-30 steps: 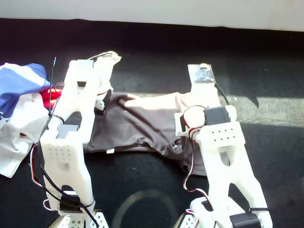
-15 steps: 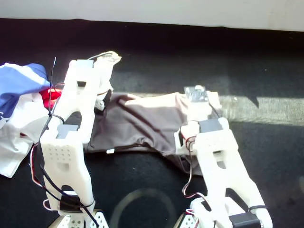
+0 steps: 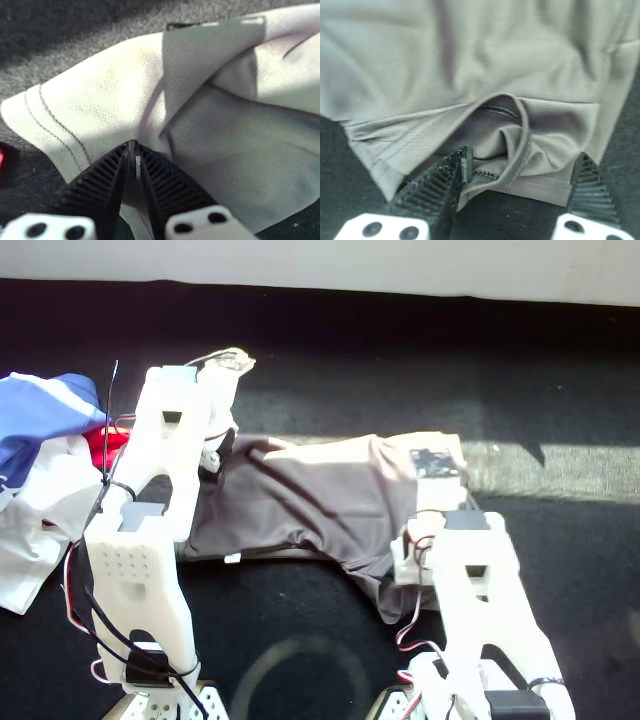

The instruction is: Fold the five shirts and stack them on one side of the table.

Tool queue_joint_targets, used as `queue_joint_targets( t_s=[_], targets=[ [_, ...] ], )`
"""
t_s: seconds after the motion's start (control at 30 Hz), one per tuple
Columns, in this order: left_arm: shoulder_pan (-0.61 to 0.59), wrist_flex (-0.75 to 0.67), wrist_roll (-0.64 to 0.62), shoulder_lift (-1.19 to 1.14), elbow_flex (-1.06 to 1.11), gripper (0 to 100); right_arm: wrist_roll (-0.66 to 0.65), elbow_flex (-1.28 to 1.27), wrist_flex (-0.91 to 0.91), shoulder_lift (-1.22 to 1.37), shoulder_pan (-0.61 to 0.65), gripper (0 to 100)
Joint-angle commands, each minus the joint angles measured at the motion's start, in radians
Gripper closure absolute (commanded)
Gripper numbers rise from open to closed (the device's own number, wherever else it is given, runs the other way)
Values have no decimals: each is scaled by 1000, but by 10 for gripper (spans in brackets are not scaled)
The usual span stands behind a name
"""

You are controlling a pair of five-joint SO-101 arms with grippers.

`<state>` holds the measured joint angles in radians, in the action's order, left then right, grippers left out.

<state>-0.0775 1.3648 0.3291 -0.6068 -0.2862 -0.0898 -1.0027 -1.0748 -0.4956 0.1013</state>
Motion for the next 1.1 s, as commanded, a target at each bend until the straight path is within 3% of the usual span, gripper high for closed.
queue_joint_targets(
  t_s=[0.0, 0.17, 0.5, 0.67, 0.8, 0.87, 0.97, 1.07],
  targets=[
    [12, 12, -3, 12, -10, 991, -15, 8, 2, -38, -73, 684],
    [12, 12, -3, 12, -10, 991, -9, 64, -76, -47, -67, 684],
    [12, 12, -3, 12, -10, 991, 35, 470, -354, -35, 41, 684],
    [12, 12, -3, 12, -10, 991, 198, 499, -349, -33, 90, 687],
    [8, 12, -3, 12, -10, 991, 184, 501, -318, -33, 99, 691],
    [8, 26, -3, 12, -12, 991, 173, 499, -262, -33, 97, 758],
    [12, 66, -3, 16, -13, 991, 172, 487, -124, -18, 99, 986],
    [10, 94, -3, 38, -8, 991, 146, 446, -1, 82, 104, 963]
  ],
)
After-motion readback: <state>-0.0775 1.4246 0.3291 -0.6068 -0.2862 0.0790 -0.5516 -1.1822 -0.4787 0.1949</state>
